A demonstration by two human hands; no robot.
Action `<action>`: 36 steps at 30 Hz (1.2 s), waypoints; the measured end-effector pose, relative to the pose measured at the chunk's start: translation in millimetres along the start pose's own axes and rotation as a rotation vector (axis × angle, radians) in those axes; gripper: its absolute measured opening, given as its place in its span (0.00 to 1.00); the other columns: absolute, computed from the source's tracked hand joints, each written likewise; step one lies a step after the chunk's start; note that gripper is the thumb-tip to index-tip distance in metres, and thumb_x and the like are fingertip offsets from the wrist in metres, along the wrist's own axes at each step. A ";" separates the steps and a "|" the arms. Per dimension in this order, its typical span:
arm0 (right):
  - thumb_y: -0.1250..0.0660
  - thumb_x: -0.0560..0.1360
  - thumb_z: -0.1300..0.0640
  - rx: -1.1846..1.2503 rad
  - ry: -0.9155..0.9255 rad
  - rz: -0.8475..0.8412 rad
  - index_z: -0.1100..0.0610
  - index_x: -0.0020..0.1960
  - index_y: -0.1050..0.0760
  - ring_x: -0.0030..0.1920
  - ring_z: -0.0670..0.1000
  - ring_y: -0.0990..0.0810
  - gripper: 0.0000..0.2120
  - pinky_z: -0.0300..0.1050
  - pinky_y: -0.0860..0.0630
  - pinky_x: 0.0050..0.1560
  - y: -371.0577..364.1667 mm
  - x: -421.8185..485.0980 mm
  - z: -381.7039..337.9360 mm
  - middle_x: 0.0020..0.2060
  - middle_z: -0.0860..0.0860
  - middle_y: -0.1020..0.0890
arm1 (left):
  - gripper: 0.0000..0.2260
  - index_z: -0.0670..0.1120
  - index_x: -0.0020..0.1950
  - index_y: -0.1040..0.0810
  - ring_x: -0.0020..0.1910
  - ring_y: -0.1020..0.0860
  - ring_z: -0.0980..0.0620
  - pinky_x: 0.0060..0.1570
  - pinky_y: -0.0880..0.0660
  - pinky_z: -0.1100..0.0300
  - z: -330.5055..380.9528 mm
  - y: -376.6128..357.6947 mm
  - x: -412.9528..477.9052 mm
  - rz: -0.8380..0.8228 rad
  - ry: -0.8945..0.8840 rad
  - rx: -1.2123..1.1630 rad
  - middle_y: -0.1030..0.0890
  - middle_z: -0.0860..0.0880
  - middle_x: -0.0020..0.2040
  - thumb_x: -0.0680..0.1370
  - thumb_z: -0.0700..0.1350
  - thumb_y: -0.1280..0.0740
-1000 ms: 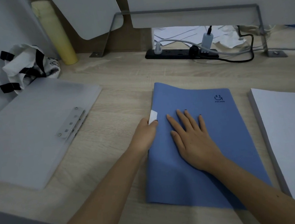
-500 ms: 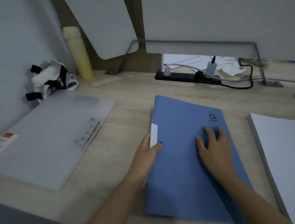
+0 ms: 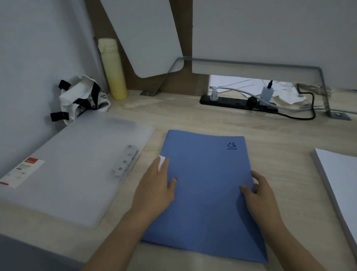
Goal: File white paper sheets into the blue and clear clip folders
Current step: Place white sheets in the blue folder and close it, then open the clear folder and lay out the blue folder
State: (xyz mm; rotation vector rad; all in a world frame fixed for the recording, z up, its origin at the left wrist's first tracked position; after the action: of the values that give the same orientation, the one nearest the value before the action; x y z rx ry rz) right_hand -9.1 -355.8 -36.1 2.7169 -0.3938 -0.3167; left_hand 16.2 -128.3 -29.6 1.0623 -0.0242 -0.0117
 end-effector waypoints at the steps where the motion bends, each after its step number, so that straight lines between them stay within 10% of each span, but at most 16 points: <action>1: 0.42 0.78 0.62 -0.015 0.010 0.006 0.56 0.72 0.40 0.59 0.59 0.24 0.23 0.51 0.27 0.55 -4.1 -0.8 -1.7 0.63 0.59 0.24 | 0.28 0.46 0.77 0.49 0.77 0.50 0.50 0.74 0.50 0.57 -0.4 -7.2 -6.3 -0.033 -0.033 0.079 0.50 0.47 0.78 0.80 0.56 0.49; 5: 0.41 0.78 0.64 -0.079 0.062 0.011 0.59 0.71 0.38 0.59 0.56 0.25 0.22 0.47 0.30 0.55 -15.1 -6.8 -5.2 0.59 0.54 0.25 | 0.50 0.51 0.77 0.58 0.73 0.66 0.57 0.71 0.67 0.58 -7.8 -23.8 -19.2 -0.059 -0.108 0.263 0.60 0.50 0.78 0.59 0.70 0.81; 9: 0.39 0.76 0.64 -0.284 0.100 0.000 0.63 0.62 0.30 0.50 0.58 0.26 0.15 0.45 0.31 0.50 -20.3 -11.3 -5.0 0.52 0.57 0.28 | 0.53 0.51 0.77 0.59 0.70 0.68 0.59 0.70 0.69 0.59 -24.8 -19.6 -16.3 -0.035 -0.116 0.265 0.60 0.52 0.78 0.55 0.69 0.85; 15: 0.37 0.76 0.63 -0.330 0.185 0.026 0.62 0.71 0.36 0.66 0.58 0.34 0.24 0.46 0.37 0.64 -33.3 -31.3 -31.9 0.65 0.60 0.34 | 0.39 0.50 0.77 0.50 0.72 0.64 0.61 0.66 0.70 0.67 -33.6 19.2 -19.0 0.020 -0.172 0.182 0.55 0.51 0.79 0.69 0.66 0.67; 19: 0.40 0.78 0.59 0.023 0.072 -0.322 0.51 0.70 0.35 0.65 0.47 0.32 0.21 0.40 0.36 0.59 -84.0 -57.1 -79.5 0.65 0.47 0.33 | 0.24 0.48 0.76 0.45 0.77 0.55 0.54 0.73 0.60 0.61 -82.2 82.9 -1.4 0.210 -0.007 0.132 0.49 0.49 0.78 0.81 0.53 0.50; 24: 0.40 0.77 0.54 0.131 -0.117 -0.707 0.47 0.72 0.38 0.70 0.45 0.36 0.23 0.43 0.40 0.63 -162.8 -73.7 -110.1 0.70 0.40 0.35 | 0.31 0.42 0.76 0.47 0.76 0.50 0.42 0.75 0.51 0.50 -180.7 141.3 7.5 0.149 0.483 0.243 0.48 0.39 0.77 0.79 0.56 0.43; 28: 0.40 0.77 0.59 0.194 -0.203 -0.740 0.50 0.51 0.30 0.54 0.46 0.27 0.06 0.44 0.33 0.61 -197.8 -71.5 -109.8 0.51 0.44 0.26 | 0.33 0.41 0.74 0.43 0.72 0.39 0.39 0.67 0.39 0.47 -204.3 159.3 3.9 0.116 0.587 0.171 0.38 0.39 0.73 0.77 0.59 0.41; 32: 0.42 0.76 0.63 0.241 -0.220 -0.655 0.58 0.60 0.28 0.58 0.55 0.23 0.14 0.49 0.26 0.58 -207.8 -70.3 -107.6 0.58 0.56 0.22 | 0.30 0.42 0.73 0.39 0.69 0.35 0.39 0.67 0.35 0.48 -215.1 164.7 4.2 0.110 0.618 0.070 0.32 0.39 0.70 0.77 0.59 0.40; 36: 0.43 0.76 0.65 0.276 -0.171 -0.586 0.55 0.58 0.28 0.48 0.51 0.22 0.13 0.43 0.24 0.45 -196.7 -67.7 -115.4 0.50 0.52 0.20 | 0.24 0.37 0.60 0.28 0.40 0.24 0.44 0.41 0.29 0.57 -214.9 171.3 2.6 0.021 0.662 -0.212 0.23 0.37 0.55 0.78 0.58 0.41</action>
State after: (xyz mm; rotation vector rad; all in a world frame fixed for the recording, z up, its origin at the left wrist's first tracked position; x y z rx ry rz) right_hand 3.6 -121.2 1.7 3.0363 0.3588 -0.6974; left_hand 23.9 142.7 15.5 0.8135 0.5537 0.3491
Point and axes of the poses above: each hand's wrist, its own x-axis towards the middle knuckle, its own y-axis out of the back of the hand, z = x × y, the point moved 4 cm from there along x, towards the middle knuckle
